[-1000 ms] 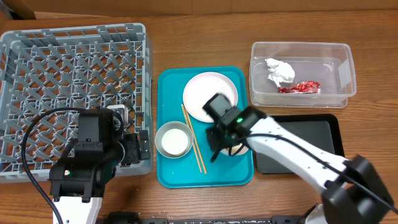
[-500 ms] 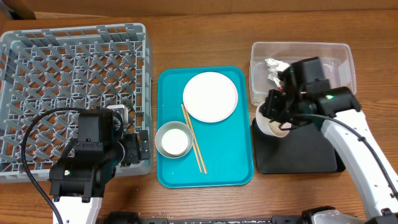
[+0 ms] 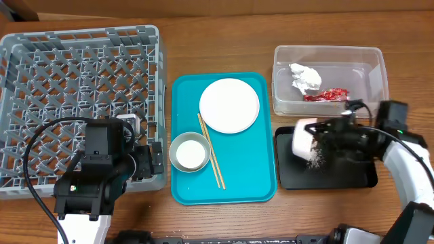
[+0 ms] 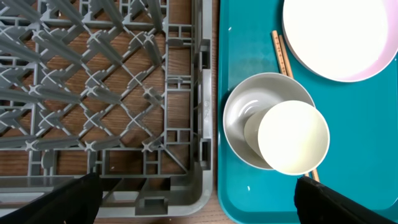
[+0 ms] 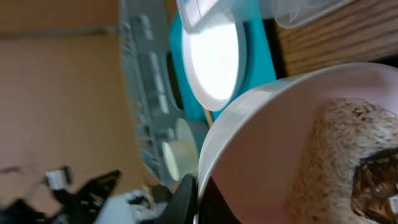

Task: Sort waste into correct bins and load items into the dishwasher
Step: 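Tip the rice bowl over the black tray with the right gripper to empty it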

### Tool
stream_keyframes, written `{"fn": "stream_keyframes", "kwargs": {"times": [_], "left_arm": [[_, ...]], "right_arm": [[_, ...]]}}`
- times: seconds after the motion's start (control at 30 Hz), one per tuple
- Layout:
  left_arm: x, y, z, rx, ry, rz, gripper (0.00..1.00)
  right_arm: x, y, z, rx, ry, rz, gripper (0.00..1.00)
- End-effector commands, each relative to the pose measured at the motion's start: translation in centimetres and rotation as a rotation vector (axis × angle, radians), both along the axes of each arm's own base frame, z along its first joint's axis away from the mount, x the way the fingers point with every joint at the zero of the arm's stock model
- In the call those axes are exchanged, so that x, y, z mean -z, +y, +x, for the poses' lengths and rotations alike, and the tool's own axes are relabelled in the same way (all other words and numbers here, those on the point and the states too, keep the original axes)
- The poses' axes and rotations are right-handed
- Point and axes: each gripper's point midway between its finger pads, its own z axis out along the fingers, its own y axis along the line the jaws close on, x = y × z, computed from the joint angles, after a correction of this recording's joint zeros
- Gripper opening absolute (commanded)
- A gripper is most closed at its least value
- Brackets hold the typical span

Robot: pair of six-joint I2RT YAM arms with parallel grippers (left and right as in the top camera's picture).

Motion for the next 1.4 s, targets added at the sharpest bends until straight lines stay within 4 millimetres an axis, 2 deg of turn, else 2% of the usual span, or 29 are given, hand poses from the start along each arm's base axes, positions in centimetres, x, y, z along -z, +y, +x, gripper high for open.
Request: {"fn": "stream_keyframes", "kwargs": {"times": [0.0, 0.2, 0.4, 0.8, 1.03, 1.1, 1.23, 1.33, 1.37], "left_arm": [[-0.9, -0.1, 0.3, -0.006, -0.029, -0.002, 1.0], [-0.9, -0.1, 0.3, -0.006, -0.029, -0.002, 1.0], [-0.9, -0.1, 0.3, -0.006, -0.029, -0.002, 1.0], [-0.9, -0.1, 0.3, -0.006, -0.028, -0.002, 1.0], [-0.9, -0.1, 0.3, -0.006, -0.028, -0.002, 1.0], [-0.9, -0.1, 0.3, -0.006, -0.028, -0.002, 1.0], [-0.9, -0.1, 0.3, -0.006, -0.029, -0.002, 1.0], [-0.9, -0.1, 0.4, -0.006, -0.029, -0.002, 1.0], [-0.9, -0.1, 0.3, -0.006, -0.029, -0.002, 1.0]], "right_arm": [[-2.7, -1.1, -0.5, 0.038, -0.067, 0.211, 0.04], [-4.7, -3.9, -0.7, 0.131, -0.116, 0.357, 0.04], [-5.8, -5.5, -0.8, 0.192, -0.082, 0.45, 0.04], [-6.0, -5.7, -0.9, 0.254, 0.153, 0.598, 0.04], [-6.0, -5.7, -0.9, 0.26, 0.179, 0.612, 0.04], [-6.1, -5.8, -0.8, 0.256, 0.164, 0.604, 0.04], [-5.6, -5.3, -0.5, 0.194, -0.038, 0.453, 0.04], [-2.7, -4.1, -0.4, 0.157, -0.053, 0.251, 0.04], [-2.0, -3.1, -0.5, 0.11, -0.075, 0.195, 0.04]]}}
